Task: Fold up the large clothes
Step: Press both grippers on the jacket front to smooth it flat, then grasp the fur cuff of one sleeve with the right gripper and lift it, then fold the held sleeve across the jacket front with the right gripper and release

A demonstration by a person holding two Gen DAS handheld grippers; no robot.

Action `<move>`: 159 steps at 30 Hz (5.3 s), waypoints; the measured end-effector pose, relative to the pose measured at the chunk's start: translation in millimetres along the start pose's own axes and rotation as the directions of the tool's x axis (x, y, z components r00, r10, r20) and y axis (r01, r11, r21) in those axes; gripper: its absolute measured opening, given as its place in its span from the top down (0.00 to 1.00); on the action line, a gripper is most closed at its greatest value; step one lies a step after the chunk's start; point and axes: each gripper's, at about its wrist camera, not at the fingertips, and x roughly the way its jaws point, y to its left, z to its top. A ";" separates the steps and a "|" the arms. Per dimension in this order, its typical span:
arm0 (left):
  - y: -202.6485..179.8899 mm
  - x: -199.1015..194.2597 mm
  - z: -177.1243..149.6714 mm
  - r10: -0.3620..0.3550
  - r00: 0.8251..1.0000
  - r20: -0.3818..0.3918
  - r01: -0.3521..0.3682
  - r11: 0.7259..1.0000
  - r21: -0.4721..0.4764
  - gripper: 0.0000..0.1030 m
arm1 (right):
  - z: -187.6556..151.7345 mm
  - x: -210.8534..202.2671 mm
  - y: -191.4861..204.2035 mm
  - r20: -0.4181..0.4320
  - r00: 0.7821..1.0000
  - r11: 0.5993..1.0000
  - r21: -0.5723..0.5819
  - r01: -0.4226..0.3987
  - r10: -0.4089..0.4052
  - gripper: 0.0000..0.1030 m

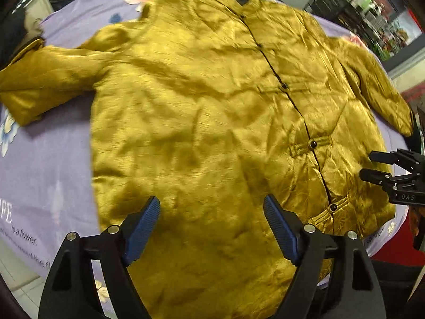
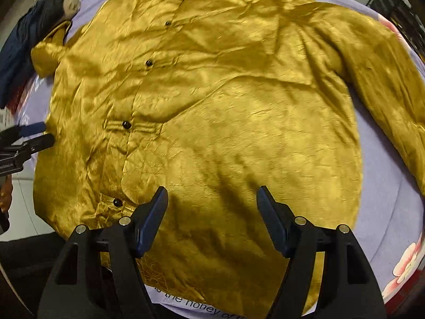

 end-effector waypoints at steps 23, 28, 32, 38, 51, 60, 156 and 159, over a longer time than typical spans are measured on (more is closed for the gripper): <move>-43.1 72.1 -2.7 0.147 0.986 -0.074 -0.135 0.980 0.149 0.05 | -21.8 49.0 9.9 -0.125 0.976 0.979 -0.118 0.164 -0.179 0.06; -44.0 75.9 -1.4 0.156 0.986 -0.055 -0.146 0.979 0.145 0.05 | -15.9 52.4 16.1 -0.135 0.970 0.975 -0.122 0.185 -0.201 0.05; -44.4 74.1 -3.9 0.157 0.986 -0.063 -0.147 0.978 0.147 0.05 | -11.8 59.5 24.1 -0.125 0.971 0.976 -0.108 0.190 -0.203 0.05; -47.7 76.3 10.8 0.164 0.980 -0.114 -0.146 0.977 0.153 0.05 | -15.9 63.6 20.8 -0.109 0.974 0.977 -0.100 0.190 -0.201 0.05; -31.8 10.3 25.1 0.160 0.987 0.029 -0.162 0.978 0.128 0.06 | -20.2 -17.6 -89.9 0.185 0.980 0.903 0.430 -0.020 -0.067 0.05; -34.0 3.6 32.8 0.152 0.988 0.035 -0.155 0.980 0.122 0.06 | -90.6 -59.5 -255.4 0.349 0.920 0.476 0.849 -0.228 -0.181 0.16; -5.0 27.7 134.7 0.072 0.997 0.019 -0.072 0.996 0.051 0.06 | 140.1 23.6 -41.0 0.174 0.974 0.958 0.270 0.094 -0.144 0.28; -4.9 50.1 133.5 0.099 0.995 -0.030 -0.097 0.994 0.052 0.05 | 145.7 41.0 -38.8 0.125 0.977 0.964 0.226 0.140 -0.171 0.24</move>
